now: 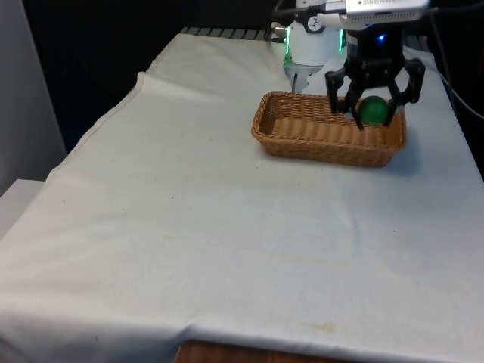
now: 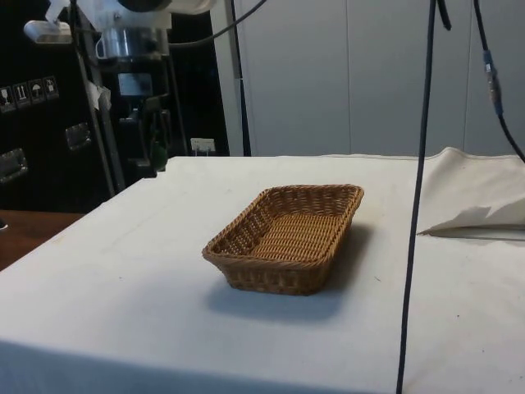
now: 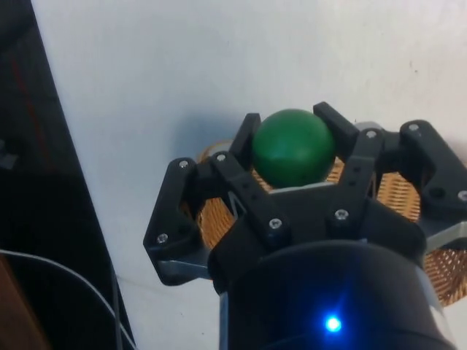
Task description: Pick up the ball and place it into the basket.
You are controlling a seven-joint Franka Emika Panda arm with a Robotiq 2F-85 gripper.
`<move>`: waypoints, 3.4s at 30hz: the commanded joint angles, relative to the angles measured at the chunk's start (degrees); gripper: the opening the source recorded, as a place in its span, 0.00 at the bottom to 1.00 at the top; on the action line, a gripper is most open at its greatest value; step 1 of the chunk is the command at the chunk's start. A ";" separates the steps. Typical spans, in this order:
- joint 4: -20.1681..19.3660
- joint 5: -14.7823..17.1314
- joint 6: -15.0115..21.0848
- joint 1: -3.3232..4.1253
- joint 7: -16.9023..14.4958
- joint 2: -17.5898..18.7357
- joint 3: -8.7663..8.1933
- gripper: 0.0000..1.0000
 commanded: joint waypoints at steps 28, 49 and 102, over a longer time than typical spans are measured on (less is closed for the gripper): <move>-13.92 -3.61 4.24 2.01 5.84 -10.20 0.97 0.00; -24.69 -4.01 10.83 2.01 7.16 -16.10 2.98 0.00; -39.88 -1.83 33.40 1.49 14.04 -10.26 8.77 0.00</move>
